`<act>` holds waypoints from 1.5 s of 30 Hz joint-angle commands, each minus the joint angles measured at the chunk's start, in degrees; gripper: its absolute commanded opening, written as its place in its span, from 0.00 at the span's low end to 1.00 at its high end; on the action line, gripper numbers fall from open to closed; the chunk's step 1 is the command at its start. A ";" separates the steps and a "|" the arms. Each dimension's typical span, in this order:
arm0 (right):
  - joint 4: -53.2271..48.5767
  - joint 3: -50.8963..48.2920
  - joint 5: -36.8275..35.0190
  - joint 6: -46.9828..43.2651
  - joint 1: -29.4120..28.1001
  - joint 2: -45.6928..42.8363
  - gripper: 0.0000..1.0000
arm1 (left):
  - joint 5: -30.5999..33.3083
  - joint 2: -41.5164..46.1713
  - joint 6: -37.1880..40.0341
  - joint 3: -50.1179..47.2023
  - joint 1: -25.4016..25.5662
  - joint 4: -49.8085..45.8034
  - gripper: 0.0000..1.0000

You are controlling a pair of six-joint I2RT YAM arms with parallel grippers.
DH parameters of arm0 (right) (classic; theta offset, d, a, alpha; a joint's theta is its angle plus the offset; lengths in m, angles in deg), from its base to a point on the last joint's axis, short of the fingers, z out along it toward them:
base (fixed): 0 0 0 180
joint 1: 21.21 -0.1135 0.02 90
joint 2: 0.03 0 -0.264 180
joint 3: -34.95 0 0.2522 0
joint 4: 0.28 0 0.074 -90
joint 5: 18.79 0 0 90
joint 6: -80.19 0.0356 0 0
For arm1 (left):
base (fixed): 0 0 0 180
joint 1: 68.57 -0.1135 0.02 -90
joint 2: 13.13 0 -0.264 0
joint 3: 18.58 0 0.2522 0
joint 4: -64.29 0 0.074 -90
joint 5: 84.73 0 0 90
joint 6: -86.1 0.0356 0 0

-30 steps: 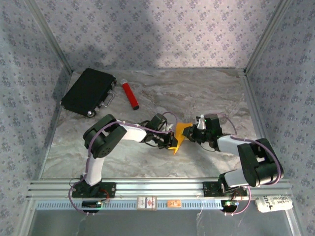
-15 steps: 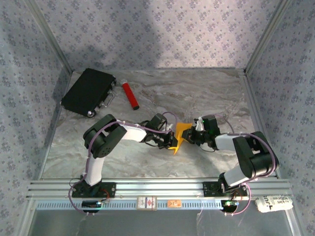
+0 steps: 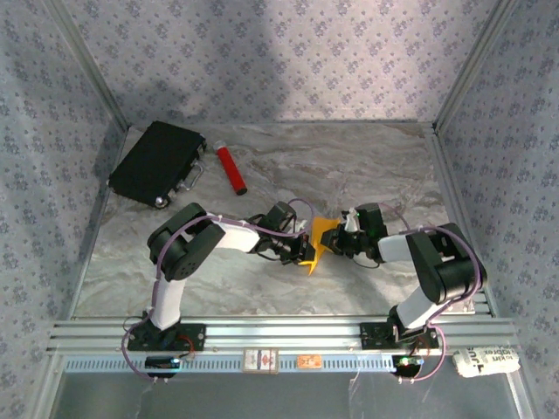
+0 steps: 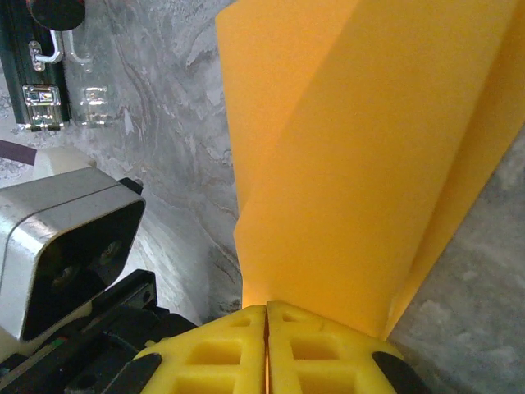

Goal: Fold a paper plane with a square sheet of paper (pick it up from the middle)
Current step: Fold the wing for the fifth time at the center of the table.

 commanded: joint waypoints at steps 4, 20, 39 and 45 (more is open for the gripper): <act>-2.64 2.02 -1.84 -2.01 0.26 3.74 0.10 | 3.75 -1.84 1.39 -2.56 0.33 -2.33 0.03; -6.60 2.22 -4.78 -1.82 0.13 5.86 0.09 | 0.21 1.76 5.04 -4.08 1.61 -1.98 0.00; -8.94 2.23 -7.59 -1.51 -0.29 6.57 0.09 | -1.55 3.99 10.35 -4.54 4.48 -7.29 0.02; -9.30 2.14 -8.02 -1.36 -0.31 6.67 0.08 | -1.45 4.66 10.49 -6.22 4.74 -7.52 0.01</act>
